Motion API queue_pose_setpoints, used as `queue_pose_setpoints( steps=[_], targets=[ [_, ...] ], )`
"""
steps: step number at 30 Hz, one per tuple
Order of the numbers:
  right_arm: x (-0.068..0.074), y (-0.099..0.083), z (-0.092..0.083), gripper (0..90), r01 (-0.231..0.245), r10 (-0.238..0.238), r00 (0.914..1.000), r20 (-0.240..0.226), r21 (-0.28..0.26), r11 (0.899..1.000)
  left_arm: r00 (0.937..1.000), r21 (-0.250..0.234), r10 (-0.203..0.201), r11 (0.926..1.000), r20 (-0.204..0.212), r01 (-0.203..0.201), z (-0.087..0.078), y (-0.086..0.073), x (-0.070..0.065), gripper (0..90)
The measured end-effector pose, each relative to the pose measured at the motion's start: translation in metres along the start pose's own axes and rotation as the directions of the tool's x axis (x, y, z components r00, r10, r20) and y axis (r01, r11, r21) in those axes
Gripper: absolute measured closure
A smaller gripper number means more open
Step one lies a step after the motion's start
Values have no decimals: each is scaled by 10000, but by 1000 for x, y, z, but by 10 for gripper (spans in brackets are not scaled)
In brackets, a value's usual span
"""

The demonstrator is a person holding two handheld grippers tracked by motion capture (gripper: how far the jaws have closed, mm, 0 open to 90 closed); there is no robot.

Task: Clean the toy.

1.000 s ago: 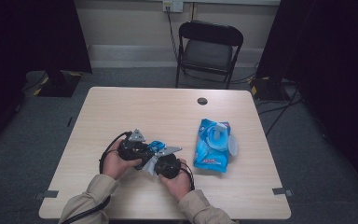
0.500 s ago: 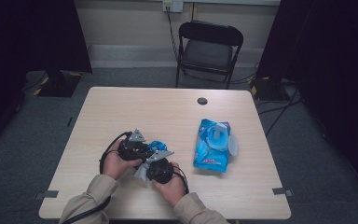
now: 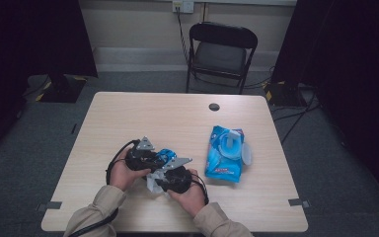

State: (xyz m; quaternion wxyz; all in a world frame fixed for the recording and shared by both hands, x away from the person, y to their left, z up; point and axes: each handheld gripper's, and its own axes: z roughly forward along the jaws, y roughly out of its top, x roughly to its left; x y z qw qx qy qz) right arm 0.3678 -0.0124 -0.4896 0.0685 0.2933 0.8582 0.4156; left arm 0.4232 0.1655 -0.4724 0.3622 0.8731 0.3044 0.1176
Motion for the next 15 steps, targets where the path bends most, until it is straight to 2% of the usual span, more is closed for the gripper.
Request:
queue_pose_setpoints(
  steps=[5,8,10,11,15],
  targets=[
    [-9,-2,-10,574,-101,98,9999,110,189,9998,10000,-87,64,9999,-38,-64,0,1,0,401],
    [-13,-2,-17,518,-103,99,9997,232,133,9999,10000,-235,26,9997,50,-25,-4,5,-1,411],
    [-16,-1,-21,481,-26,20,9993,386,143,9999,9999,-253,44,9997,104,-42,-7,8,-2,392],
    [-19,-1,-24,454,-131,125,9993,358,170,9998,9999,-231,23,9997,133,-19,-8,9,-2,383],
    [-23,2,-34,423,-60,53,9989,459,148,9999,9995,-345,52,9994,303,-42,-17,11,-4,379]
  ],
)
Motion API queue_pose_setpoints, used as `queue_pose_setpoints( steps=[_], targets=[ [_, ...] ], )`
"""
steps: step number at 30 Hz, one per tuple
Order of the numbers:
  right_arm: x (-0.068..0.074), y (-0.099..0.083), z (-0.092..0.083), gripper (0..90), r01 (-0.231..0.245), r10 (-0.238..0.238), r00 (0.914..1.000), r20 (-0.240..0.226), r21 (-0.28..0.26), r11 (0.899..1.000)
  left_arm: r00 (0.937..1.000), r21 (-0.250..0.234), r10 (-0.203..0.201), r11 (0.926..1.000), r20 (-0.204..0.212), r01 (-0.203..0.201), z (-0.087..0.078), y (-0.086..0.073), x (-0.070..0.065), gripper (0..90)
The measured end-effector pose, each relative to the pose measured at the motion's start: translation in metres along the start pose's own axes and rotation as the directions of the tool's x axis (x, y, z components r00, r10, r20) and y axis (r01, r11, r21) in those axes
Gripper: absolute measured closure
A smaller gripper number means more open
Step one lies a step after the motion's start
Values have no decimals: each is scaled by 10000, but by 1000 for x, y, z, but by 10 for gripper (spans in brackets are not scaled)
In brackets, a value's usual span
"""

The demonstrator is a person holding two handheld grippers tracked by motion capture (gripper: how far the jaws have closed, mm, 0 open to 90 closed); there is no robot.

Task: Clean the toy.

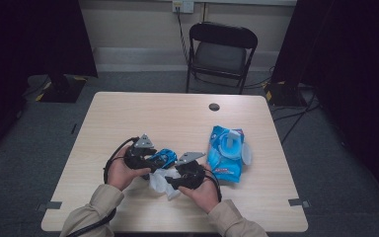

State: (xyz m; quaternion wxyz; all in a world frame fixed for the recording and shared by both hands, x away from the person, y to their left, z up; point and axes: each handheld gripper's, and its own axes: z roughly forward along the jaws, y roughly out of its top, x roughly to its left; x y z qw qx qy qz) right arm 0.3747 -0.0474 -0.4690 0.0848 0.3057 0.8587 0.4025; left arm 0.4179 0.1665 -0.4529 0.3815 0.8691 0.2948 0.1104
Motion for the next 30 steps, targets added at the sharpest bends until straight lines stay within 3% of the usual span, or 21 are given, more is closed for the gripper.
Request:
queue_pose_setpoints(
  steps=[6,12,19,24,25,30],
  targets=[
    [-15,-3,-17,404,-154,159,9992,377,-156,9998,9991,-198,-76,9998,422,85,-13,-5,-9,367],
    [-33,-8,-33,377,-529,558,9951,818,-381,9979,9954,-618,263,9979,921,-207,-23,-8,-27,393],
    [-36,-6,-34,351,-583,629,9943,858,-551,9968,9879,184,847,9960,1296,-878,-5,-18,-54,497],
    [-36,-6,-32,357,-481,528,9946,895,-532,9974,9871,526,848,9943,1358,-926,9,-28,-55,514],
    [-36,-6,-32,354,-517,564,9945,884,-542,9972,9891,640,887,9933,1176,-967,12,-30,-56,515],
    [-37,-4,-29,325,-593,644,9943,850,-609,9964,9899,736,787,9934,1176,-877,18,-35,-58,486]
  ],
)
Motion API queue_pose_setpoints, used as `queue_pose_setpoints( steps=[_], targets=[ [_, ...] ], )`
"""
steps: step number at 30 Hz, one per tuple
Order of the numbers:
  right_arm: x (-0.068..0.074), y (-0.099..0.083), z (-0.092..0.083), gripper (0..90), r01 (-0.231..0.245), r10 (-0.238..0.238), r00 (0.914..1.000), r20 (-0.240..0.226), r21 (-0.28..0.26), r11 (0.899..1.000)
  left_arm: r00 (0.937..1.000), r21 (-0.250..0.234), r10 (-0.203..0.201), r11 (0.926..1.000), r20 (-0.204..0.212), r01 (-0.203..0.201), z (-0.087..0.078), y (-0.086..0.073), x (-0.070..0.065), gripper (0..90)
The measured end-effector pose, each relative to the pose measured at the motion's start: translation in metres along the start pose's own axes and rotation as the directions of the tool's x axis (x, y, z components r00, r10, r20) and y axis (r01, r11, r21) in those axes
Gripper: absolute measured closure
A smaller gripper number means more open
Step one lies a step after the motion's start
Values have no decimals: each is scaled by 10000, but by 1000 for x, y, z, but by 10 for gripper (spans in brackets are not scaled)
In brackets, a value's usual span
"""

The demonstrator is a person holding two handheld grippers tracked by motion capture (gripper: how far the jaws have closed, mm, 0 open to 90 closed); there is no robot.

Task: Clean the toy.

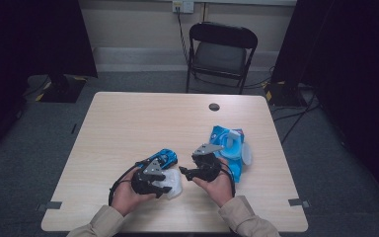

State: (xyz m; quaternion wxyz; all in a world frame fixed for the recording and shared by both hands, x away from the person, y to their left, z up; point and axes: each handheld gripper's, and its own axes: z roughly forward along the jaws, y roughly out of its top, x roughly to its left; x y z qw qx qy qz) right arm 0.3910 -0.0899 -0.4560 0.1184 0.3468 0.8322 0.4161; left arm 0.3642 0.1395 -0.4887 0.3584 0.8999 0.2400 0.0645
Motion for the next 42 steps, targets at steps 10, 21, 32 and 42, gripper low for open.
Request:
queue_pose_setpoints(
  steps=[10,21,32,42],
  targets=[
    [5,5,14,262,6,-6,10000,49,-61,10000,9964,-342,14,9994,-843,-43,1,-5,-6,724],
    [2,12,26,182,-77,71,9997,-219,-242,9997,9923,-366,-1173,9926,-399,1159,-5,-5,-6,859],
    [-6,21,31,152,13,-28,9991,-415,-352,9994,9844,-1183,-1698,9794,-456,1635,-67,-12,3,861],
    [9,34,59,151,598,-607,9934,-971,-129,9981,9645,-1569,-2473,9602,-930,2311,-95,-36,17,860]
  ],
)
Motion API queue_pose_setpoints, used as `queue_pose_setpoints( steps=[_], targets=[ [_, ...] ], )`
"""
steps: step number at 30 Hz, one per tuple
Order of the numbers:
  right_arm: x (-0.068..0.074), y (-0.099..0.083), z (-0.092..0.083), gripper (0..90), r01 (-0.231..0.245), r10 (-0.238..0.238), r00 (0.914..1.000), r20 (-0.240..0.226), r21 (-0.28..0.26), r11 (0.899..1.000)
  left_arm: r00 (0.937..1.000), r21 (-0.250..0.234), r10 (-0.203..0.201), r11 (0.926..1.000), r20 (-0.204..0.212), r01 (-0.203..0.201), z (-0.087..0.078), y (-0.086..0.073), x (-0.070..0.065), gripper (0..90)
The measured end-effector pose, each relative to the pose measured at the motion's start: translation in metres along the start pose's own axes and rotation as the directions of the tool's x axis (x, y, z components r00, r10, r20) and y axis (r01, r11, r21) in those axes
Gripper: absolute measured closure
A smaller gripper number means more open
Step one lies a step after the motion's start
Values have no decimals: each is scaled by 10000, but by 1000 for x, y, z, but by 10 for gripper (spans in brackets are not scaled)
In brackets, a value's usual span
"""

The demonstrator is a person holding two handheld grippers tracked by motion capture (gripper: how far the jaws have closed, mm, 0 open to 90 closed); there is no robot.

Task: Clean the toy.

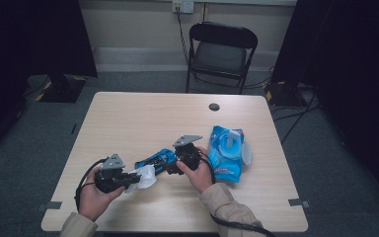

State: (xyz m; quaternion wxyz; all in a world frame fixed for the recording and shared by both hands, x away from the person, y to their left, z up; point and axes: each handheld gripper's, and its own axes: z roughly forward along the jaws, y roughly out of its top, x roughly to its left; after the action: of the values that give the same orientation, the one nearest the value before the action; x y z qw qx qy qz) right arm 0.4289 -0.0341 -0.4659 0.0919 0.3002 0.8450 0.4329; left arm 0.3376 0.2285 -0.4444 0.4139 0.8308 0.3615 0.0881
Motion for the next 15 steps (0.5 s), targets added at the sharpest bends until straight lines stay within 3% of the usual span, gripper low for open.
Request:
queue_pose_setpoints(
  steps=[7,15],
  targets=[
    [12,6,21,150,595,-584,9974,-417,266,9979,9962,-334,-679,9972,-538,662,-19,-14,16,860],
    [16,6,39,147,835,-801,9948,-630,533,9951,9890,-374,-1113,9934,-976,1081,-28,-27,29,859]
  ],
)
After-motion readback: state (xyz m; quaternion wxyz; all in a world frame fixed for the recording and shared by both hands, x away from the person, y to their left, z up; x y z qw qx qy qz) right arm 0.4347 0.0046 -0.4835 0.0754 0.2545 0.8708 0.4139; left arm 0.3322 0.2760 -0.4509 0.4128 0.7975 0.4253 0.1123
